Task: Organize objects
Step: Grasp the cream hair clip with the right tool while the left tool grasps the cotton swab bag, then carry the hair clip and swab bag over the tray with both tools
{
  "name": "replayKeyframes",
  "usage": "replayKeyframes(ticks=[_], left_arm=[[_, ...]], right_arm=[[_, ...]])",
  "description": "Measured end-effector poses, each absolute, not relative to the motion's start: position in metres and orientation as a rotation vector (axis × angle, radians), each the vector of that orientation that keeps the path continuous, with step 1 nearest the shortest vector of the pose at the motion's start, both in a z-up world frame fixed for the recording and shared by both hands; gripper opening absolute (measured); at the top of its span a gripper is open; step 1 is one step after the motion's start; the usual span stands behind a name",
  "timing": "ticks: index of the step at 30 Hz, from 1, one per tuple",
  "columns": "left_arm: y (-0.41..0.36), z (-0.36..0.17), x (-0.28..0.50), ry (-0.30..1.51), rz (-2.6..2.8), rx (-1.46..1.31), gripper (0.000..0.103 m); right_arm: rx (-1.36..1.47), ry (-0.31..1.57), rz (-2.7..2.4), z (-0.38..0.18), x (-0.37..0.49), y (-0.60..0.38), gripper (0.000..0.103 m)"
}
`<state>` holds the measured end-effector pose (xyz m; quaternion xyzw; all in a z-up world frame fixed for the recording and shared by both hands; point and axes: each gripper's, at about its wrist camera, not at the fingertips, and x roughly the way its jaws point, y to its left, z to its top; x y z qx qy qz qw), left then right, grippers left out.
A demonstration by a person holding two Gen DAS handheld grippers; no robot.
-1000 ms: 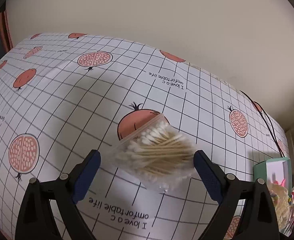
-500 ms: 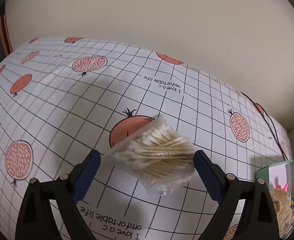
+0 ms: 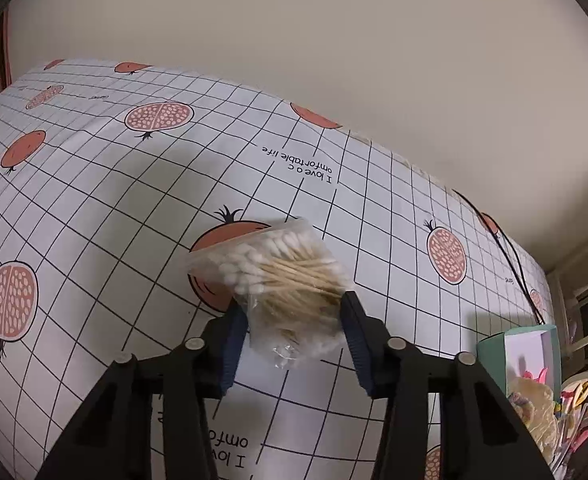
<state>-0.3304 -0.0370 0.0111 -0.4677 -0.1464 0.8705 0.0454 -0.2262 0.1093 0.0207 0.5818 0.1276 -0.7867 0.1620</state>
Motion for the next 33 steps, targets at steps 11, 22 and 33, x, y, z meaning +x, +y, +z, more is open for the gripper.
replayKeyframes(ticks=[11, 22, 33], left_arm=[[-0.046, 0.02, -0.324, -0.506, 2.643, -1.431, 0.023], [-0.05, 0.042, -0.303, -0.518, 2.656, -1.448, 0.013], [-0.055, 0.081, -0.267, -0.548, 2.685, -1.417, 0.013]], right_arm=[[1.646, 0.347, -2.256, 0.026, -0.224, 0.108, 0.059], [1.618, 0.327, -2.283, 0.051, -0.216, 0.117, 0.059], [1.593, 0.368, -2.329, 0.08, -0.194, 0.123, 0.059]])
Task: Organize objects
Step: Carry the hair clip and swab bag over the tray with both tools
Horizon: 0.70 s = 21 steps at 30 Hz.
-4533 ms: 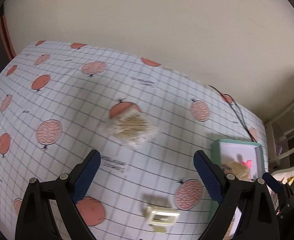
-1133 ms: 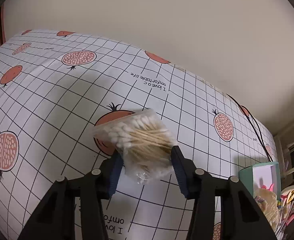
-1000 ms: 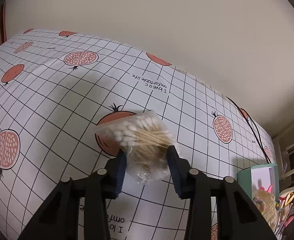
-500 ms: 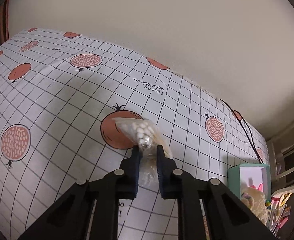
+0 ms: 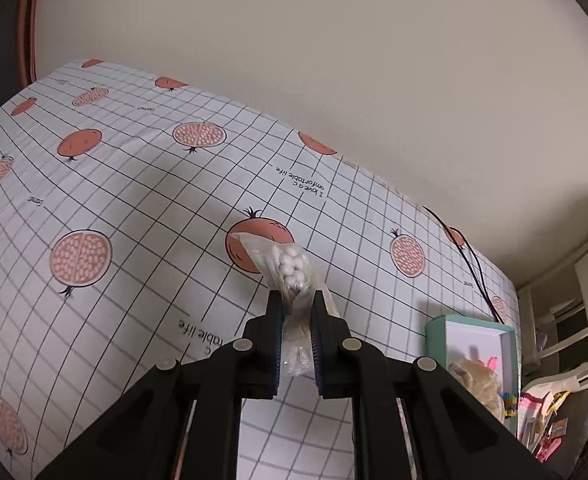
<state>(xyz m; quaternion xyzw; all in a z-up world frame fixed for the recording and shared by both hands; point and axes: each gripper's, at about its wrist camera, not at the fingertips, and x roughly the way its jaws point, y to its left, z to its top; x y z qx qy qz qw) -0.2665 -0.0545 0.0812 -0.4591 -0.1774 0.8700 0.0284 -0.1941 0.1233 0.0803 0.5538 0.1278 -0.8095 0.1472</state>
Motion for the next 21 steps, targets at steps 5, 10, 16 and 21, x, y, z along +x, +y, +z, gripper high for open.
replayKeyframes(ticks=[5, 10, 16, 21], left_arm=[[-0.047, 0.099, -0.248, -0.523, 2.69, -1.394, 0.013], [-0.037, 0.114, -0.226, -0.478, 2.693, -1.367, 0.013], [-0.014, 0.121, -0.196, -0.357, 2.675, -1.356, 0.013], [0.012, 0.125, -0.174, -0.261, 2.633, -1.328, 0.013]], right_arm=[[1.589, 0.384, -2.367, 0.094, -0.178, 0.129, 0.059], [1.588, 0.376, -2.402, 0.105, -0.162, 0.142, 0.059], [1.611, 0.327, -2.448, 0.109, -0.141, 0.166, 0.059], [1.663, 0.279, -2.48, 0.103, -0.13, 0.194, 0.059]])
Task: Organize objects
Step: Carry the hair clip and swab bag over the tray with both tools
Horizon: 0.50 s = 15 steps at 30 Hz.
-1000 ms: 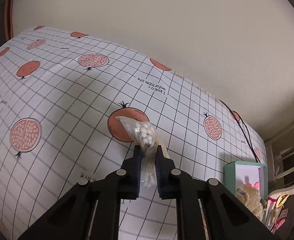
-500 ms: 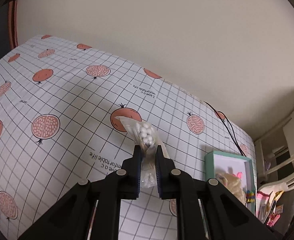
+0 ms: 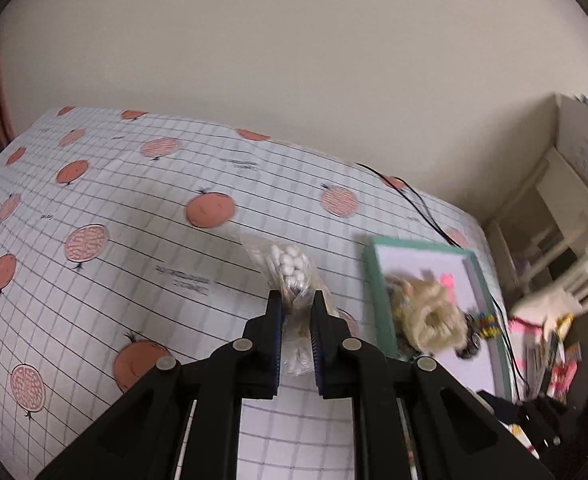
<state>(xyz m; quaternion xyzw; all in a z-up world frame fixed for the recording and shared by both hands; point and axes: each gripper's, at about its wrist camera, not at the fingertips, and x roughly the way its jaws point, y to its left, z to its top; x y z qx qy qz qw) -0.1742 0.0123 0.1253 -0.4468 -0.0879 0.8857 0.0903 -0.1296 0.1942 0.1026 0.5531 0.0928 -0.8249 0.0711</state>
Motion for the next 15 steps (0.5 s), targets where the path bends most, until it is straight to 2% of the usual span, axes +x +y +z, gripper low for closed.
replayKeyframes(ticks=[15], left_arm=[[0.116, 0.119, -0.13, -0.053, 2.424, -1.275, 0.013]], right_arm=[[1.827, 0.131, -2.557, 0.077, -0.119, 0.284, 0.059]])
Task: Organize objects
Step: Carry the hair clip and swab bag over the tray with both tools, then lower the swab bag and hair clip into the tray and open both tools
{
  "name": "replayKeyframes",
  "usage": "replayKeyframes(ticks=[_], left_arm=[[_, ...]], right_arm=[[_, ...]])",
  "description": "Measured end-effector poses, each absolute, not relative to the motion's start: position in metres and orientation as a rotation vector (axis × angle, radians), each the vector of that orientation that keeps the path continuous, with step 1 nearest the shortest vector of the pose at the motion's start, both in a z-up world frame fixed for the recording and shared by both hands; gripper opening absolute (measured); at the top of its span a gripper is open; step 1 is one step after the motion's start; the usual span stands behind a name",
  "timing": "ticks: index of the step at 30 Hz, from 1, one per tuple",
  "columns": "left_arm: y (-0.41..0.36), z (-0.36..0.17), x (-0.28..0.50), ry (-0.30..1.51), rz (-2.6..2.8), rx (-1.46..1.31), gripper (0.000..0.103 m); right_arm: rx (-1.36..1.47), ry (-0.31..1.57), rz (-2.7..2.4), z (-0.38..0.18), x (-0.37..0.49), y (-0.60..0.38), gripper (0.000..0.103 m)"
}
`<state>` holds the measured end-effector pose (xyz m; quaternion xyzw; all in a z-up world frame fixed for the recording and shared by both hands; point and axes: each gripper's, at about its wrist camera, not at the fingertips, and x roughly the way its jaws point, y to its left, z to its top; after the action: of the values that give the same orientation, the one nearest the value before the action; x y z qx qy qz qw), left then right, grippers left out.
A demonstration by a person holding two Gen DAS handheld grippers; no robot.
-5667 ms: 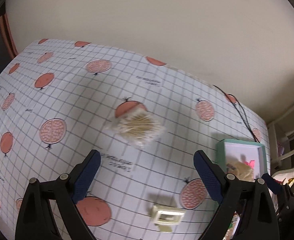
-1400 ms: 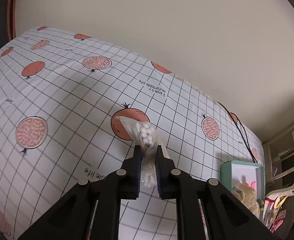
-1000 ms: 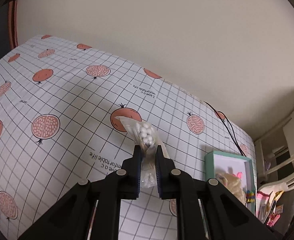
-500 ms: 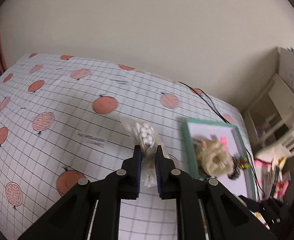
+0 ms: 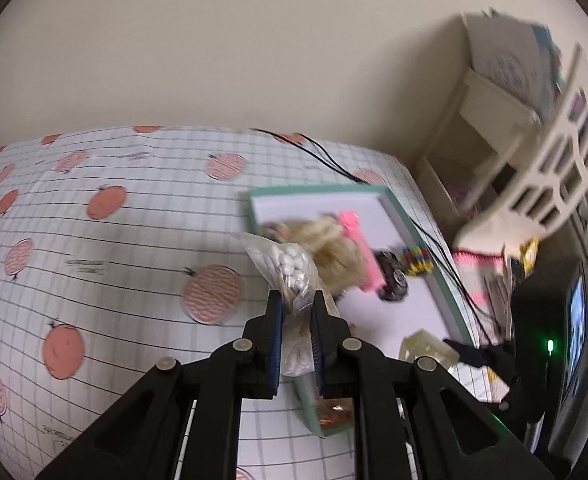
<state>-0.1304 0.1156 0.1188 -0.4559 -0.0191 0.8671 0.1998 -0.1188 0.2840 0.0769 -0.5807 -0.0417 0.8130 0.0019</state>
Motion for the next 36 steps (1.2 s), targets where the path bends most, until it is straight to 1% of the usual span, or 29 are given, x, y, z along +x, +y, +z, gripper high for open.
replayKeyframes(ticks=[6, 15, 24, 36], left_arm=[[0.151, 0.109, -0.114, 0.015, 2.362, -1.285, 0.013], [0.181, 0.092, -0.105, 0.096, 2.328, -1.312, 0.014], [0.19, 0.079, -0.104, 0.15, 2.316, -1.348, 0.014], [0.19, 0.074, -0.104, 0.147, 2.298, -1.376, 0.014]], right_arm=[[-1.831, -0.089, 2.5, 0.067, -0.119, 0.307, 0.059], [-1.841, -0.046, 2.442, 0.054, -0.119, 0.329, 0.059], [-1.834, -0.029, 2.437, 0.051, -0.121, 0.333, 0.06], [-1.83, -0.032, 2.428, 0.049, -0.121, 0.332, 0.06]])
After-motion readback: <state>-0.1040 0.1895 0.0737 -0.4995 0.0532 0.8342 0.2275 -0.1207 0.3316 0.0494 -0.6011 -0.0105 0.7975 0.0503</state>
